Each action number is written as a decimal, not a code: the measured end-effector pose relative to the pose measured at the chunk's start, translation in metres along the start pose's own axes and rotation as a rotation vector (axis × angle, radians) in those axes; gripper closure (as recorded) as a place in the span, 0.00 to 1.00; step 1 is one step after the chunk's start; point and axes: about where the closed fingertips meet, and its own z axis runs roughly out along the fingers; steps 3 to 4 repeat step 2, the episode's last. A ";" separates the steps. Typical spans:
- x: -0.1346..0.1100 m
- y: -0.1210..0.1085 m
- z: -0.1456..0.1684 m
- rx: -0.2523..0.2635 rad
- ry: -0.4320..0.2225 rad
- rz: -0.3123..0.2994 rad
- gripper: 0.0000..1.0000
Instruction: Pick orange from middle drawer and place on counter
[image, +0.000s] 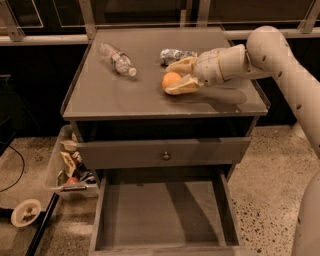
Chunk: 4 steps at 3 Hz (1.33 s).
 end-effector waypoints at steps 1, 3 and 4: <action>0.000 0.000 0.000 0.000 0.000 0.000 0.00; 0.000 0.000 0.000 0.000 0.000 0.000 0.00; 0.000 0.000 0.000 0.000 0.000 0.000 0.00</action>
Offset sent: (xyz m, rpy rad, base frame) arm 0.0000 0.0000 0.0000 0.0000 0.0000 0.0000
